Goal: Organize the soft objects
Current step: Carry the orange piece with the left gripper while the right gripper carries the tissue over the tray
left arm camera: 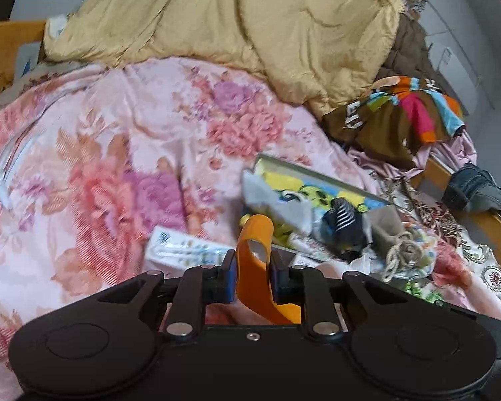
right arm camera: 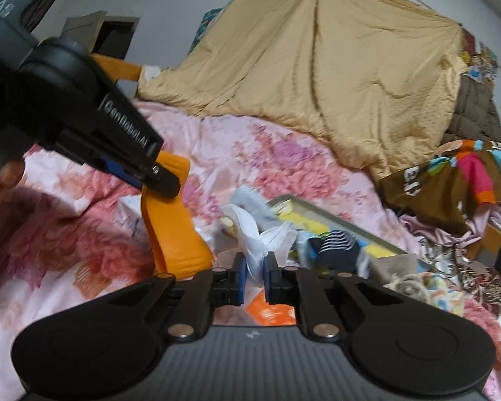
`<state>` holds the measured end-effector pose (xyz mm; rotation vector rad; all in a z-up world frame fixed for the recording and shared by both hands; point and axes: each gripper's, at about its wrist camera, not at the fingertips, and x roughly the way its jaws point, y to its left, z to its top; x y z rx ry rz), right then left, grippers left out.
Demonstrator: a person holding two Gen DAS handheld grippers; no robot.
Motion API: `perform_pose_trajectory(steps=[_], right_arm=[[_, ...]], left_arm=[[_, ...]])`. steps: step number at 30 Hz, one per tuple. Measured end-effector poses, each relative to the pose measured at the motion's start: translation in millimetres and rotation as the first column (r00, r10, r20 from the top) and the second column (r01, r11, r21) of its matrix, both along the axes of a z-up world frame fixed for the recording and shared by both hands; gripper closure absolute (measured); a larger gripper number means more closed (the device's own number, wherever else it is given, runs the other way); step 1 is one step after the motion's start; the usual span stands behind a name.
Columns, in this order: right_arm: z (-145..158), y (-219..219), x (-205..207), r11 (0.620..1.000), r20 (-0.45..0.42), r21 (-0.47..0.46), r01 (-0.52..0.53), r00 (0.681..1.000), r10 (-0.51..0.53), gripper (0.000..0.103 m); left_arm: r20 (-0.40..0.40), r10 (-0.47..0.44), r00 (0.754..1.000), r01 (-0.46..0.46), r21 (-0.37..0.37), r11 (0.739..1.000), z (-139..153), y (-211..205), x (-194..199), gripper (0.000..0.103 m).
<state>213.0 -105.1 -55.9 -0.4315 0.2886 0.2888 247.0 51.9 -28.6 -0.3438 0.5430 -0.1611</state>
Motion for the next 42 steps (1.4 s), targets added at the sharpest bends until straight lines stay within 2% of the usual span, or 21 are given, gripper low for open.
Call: perform_pose_trajectory(steps=[4, 14, 18, 24, 26, 30, 38, 42], right_arm=[[14.2, -11.5, -7.5, 0.999, 0.036, 0.028, 0.028, 0.999, -0.029, 0.092], [57.7, -42.8, -20.2, 0.992, 0.132, 0.119, 0.04, 0.99, -0.056, 0.092], [76.1, -56.1, -9.4, 0.988, 0.163, 0.154, 0.032, 0.985, -0.057, 0.092], [90.8, -90.3, 26.4, 0.979, 0.196, 0.198, 0.056, 0.976, -0.096, 0.092], [90.5, -102.9, 41.0, 0.968, 0.185, 0.238, 0.075, 0.975, -0.121, 0.091], [82.8, -129.0, 66.6, 0.942, 0.148, 0.317, 0.113, 0.975, -0.166, 0.091], [66.6, -159.3, 101.7, 0.897, 0.088, 0.42, 0.137, 0.978, -0.191, 0.091], [53.1, -169.3, 118.5, 0.856, 0.031, 0.492, 0.156, 0.98, -0.196, 0.091]], left_arm=[[0.029, -0.003, 1.0, 0.002, 0.035, 0.999, 10.3, -14.7, -5.1, 0.082], [0.07, -0.005, 0.998, 0.002, 0.038, 0.999, 45.7, -48.4, -16.3, 0.082], [0.115, -0.01, 0.993, 0.005, 0.044, 0.999, 65.9, -61.8, -16.4, 0.082], [0.139, -0.024, 0.99, 0.023, 0.009, 1.0, 88.5, -79.7, 1.3, 0.082], [0.145, -0.038, 0.989, 0.036, 0.016, 0.999, 94.1, -87.5, 12.7, 0.082], [0.151, -0.044, 0.988, 0.049, -0.028, 0.998, 98.8, -99.7, 42.6, 0.082], [0.18, -0.056, 0.982, 0.053, 0.023, 0.998, 92.1, -138.1, 107.8, 0.082], [0.197, -0.006, 0.98, -0.002, 0.043, 0.999, 80.2, -151.2, 132.8, 0.082]])
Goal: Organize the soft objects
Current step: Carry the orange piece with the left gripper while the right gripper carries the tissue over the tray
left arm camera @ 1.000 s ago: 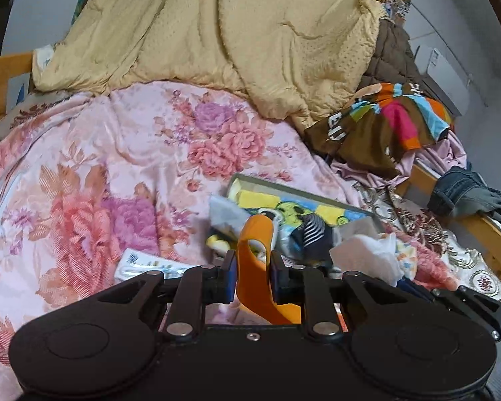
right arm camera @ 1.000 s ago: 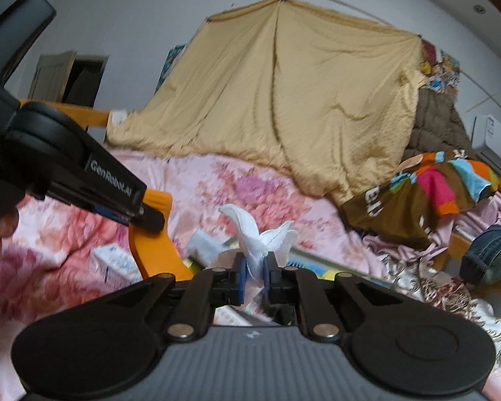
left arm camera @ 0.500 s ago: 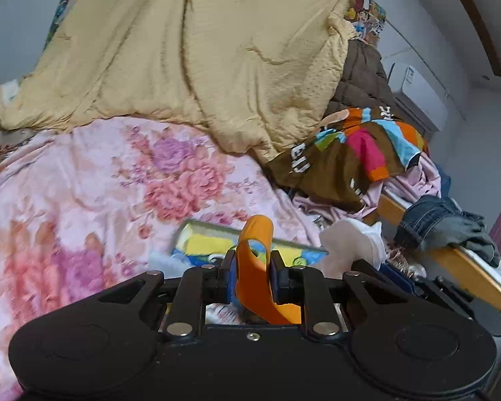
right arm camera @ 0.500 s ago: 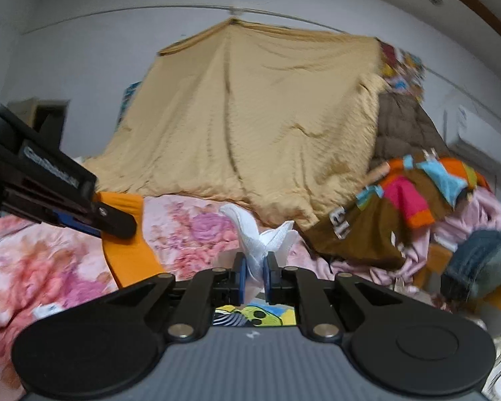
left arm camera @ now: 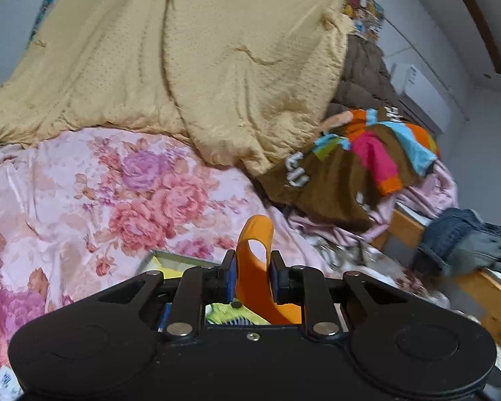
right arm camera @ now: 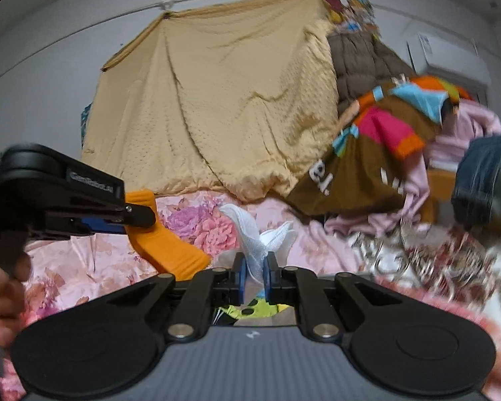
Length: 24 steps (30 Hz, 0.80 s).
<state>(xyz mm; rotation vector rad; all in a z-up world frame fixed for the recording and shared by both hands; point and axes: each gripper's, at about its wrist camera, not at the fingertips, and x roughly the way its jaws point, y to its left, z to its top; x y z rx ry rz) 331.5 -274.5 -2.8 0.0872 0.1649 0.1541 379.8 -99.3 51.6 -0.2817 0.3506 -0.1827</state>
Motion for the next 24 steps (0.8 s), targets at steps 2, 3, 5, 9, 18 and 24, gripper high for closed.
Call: perform_pose_trajectory(steps=[2, 3, 5, 9, 18, 24], right_arm=[[-6.1, -3.0, 7.6, 0.999, -0.031, 0.046, -0.008, 0.999, 0.009, 0.091], [-7.8, -5.0, 11.2, 0.997, -0.039, 0.079, -0.014, 0.999, 0.017, 0.091], [-11.3, -5.2, 17.0, 0.995, -0.053, 0.097, -0.014, 0.998, 0.019, 0.091], [-18.3, -4.0, 30.1, 0.993, -0.115, 0.116, 0.006, 0.993, 0.008, 0.091], [-30.1, -14.4, 55.6, 0.982, -0.25, 0.181, 0.052, 0.968, -0.005, 0.087], [-32.4, -9.3, 60.7, 0.988, -0.28, 0.144, 0.06, 0.96, -0.017, 0.082]], left_arm=[[0.008, 0.034, 0.999, -0.034, 0.004, 0.999, -7.3, -4.8, 10.5, 0.082], [0.007, 0.044, 0.999, -0.044, -0.006, 0.999, -11.7, -5.6, 15.6, 0.082], [-0.007, 0.063, 0.998, -0.063, -0.025, 0.998, -21.2, -6.5, 25.2, 0.081], [-0.053, 0.074, 0.996, -0.076, -0.039, 0.996, -40.0, -4.3, 40.6, 0.081], [-0.152, 0.11, 0.982, -0.115, -0.025, 0.993, -77.2, 15.4, 55.3, 0.079], [-0.195, 0.121, 0.973, -0.128, -0.021, 0.992, -94.2, 21.8, 56.3, 0.074]])
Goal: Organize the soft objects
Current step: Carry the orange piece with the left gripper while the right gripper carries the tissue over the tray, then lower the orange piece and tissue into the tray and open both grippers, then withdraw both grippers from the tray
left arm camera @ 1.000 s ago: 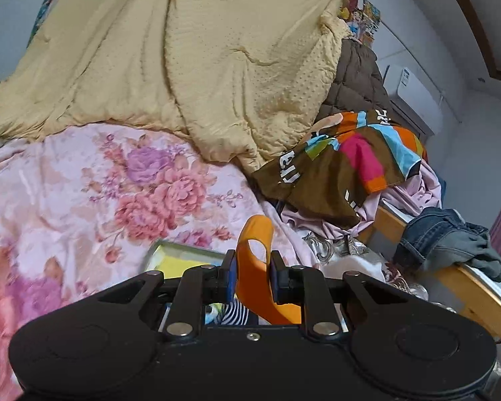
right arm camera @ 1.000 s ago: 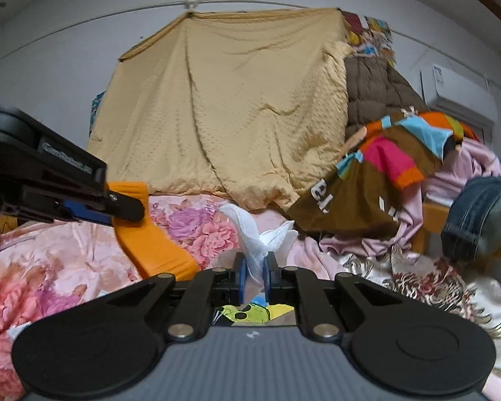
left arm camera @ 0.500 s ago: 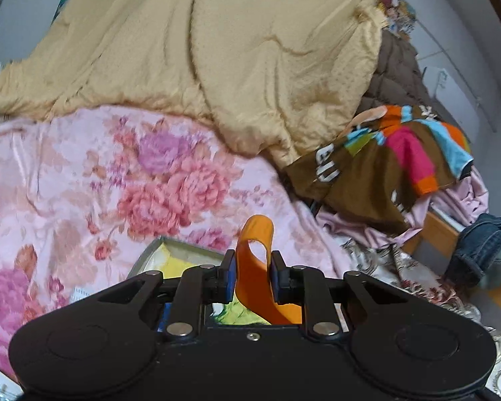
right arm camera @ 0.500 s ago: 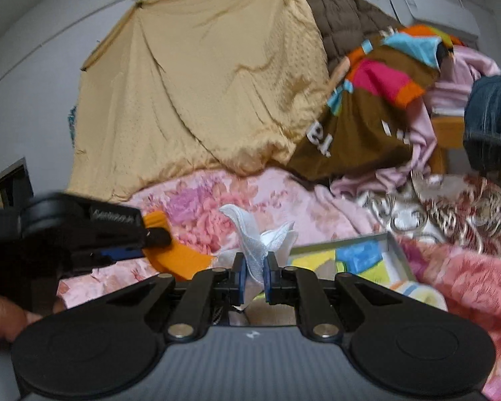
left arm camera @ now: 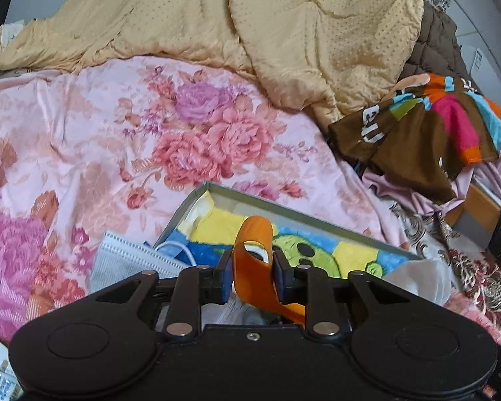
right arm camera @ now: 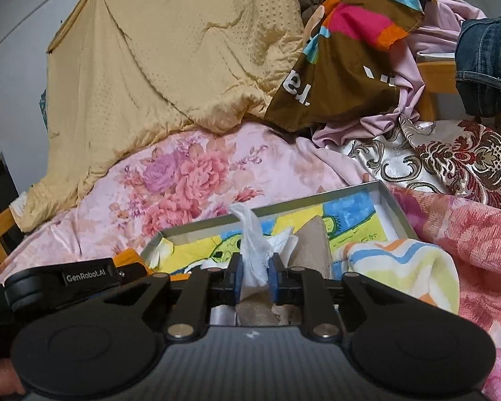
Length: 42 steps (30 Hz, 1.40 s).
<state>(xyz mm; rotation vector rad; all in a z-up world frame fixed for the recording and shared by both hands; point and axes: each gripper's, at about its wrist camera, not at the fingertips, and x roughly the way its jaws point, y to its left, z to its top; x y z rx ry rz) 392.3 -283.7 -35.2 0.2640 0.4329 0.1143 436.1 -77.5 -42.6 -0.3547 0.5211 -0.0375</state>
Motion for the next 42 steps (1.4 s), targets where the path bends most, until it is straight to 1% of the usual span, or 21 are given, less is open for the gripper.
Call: perform_pose_trajectory(steps=[5, 8, 11, 13, 15, 18, 21, 26, 30, 33, 40, 42], right_arm=[[0.2, 0.4, -0.5, 1.0, -0.007, -0.001, 0.006, 1.0, -0.006, 0.077], [0.1, -1.2, -0.8, 1.0, -0.012, 0.011, 0.009, 1.0, -0.008, 0.072], [0.8, -2.3, -1.3, 1.0, -0.011, 0.013, 0.013, 1.0, -0.013, 0.065], [1.5, -3.6, -2.1, 1.0, -0.012, 0.016, 0.014, 1.0, -0.014, 0.06], [2.1, -3.8, -2.6, 1.0, -0.012, 0.012, 0.015, 1.0, -0.015, 0.055], [5.4, -5.0, -4.9, 1.0, -0.007, 0.003, 0.023, 1.0, -0.023, 0.05], [11.0, -5.2, -8.8, 1.0, 0.001, -0.002, 0.025, 1.0, -0.025, 0.045], [26.3, -1.7, -20.5, 0.999, 0.026, -0.024, 0.024, 0.999, -0.023, 0.036], [42.6, 0.5, -35.7, 0.999, 0.055, -0.039, 0.032, 0.998, -0.03, 0.028], [55.3, 1.3, -48.2, 0.998, 0.077, -0.045, 0.042, 0.996, -0.039, 0.02], [79.9, 0.3, -83.2, 0.997, 0.112, -0.045, 0.062, 0.992, -0.057, 0.011], [84.0, -0.1, -93.4, 0.997, 0.117, -0.05, 0.061, 0.992, -0.055, 0.008]], left_arm=[[-0.006, -0.002, 1.0, 0.002, 0.007, 1.0, -4.3, -0.9, -1.8, 0.067], [-0.003, -0.004, 1.0, 0.004, 0.015, 1.0, -4.9, -1.6, -3.6, 0.065], [0.0, 0.005, 1.0, -0.005, 0.025, 1.0, -4.8, -2.2, -6.3, 0.055], [0.0, 0.014, 1.0, -0.014, 0.033, 0.999, -4.1, -1.6, -8.5, 0.051], [-0.003, 0.016, 1.0, -0.016, 0.032, 0.999, -3.8, 0.3, -10.7, 0.044], [0.0, 0.015, 1.0, -0.015, 0.032, 0.999, -1.8, 3.5, -15.3, 0.038], [0.005, 0.016, 1.0, -0.016, 0.032, 0.999, 1.7, 7.3, -20.4, 0.035], [0.017, 0.016, 1.0, -0.016, 0.023, 1.0, 13.8, 13.8, -31.7, 0.03], [0.044, 0.019, 0.999, -0.02, 0.024, 1.0, 28.6, 17.8, -46.0, 0.02], [0.059, 0.021, 0.998, -0.022, 0.015, 1.0, 39.8, 21.3, -58.6, 0.015], [0.107, 0.007, 0.994, -0.008, 0.011, 1.0, 67.6, 31.1, -98.2, 0.006], [0.122, 0.001, 0.993, -0.003, 0.016, 1.0, 74.1, 32.8, -110.2, 0.001]])
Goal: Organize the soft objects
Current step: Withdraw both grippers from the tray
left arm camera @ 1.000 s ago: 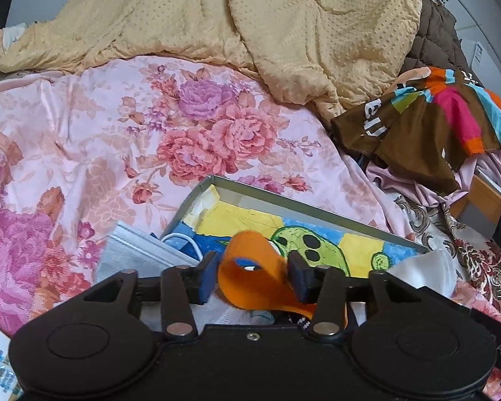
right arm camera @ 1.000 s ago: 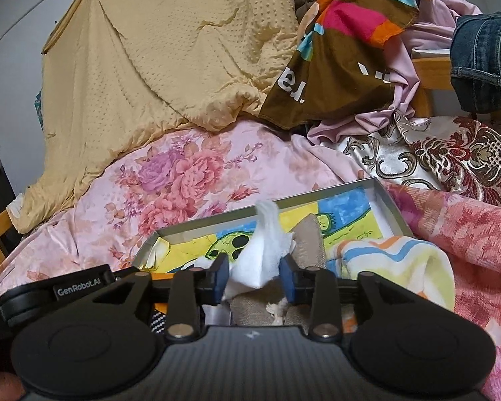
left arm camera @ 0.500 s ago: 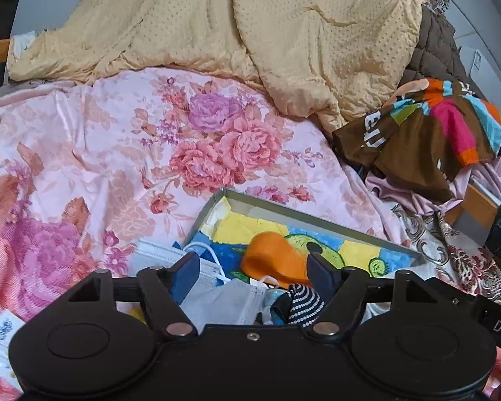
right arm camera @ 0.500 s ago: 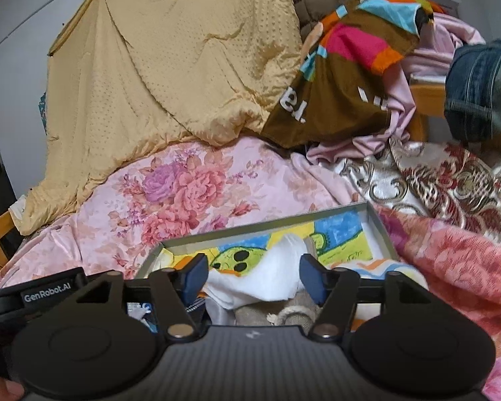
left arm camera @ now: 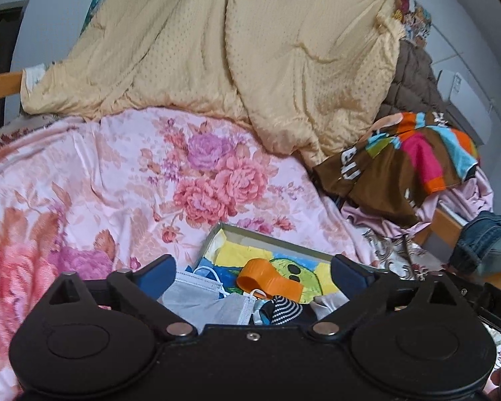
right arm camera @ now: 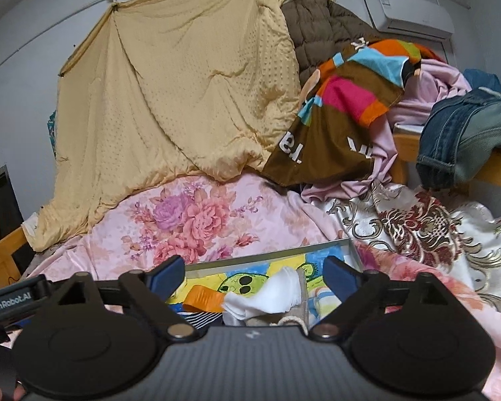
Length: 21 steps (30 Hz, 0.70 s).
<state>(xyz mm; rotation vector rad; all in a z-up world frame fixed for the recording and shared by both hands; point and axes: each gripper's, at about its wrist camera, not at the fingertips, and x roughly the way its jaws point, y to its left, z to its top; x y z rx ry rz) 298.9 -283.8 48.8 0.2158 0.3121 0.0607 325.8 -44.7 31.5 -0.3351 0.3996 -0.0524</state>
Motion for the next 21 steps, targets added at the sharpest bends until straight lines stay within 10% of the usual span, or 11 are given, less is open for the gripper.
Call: perform_pose_trajectory(steps=[21], right_arm=[[25.3, 28.5, -96.1, 0.995, 0.052, -0.102, 0.007, 0.999, -0.002, 0.0]], left_arm=[[0.076, -0.106, 0.991, 0.097, 0.109, 0.989, 25.7, 12.6, -110.5, 0.001]])
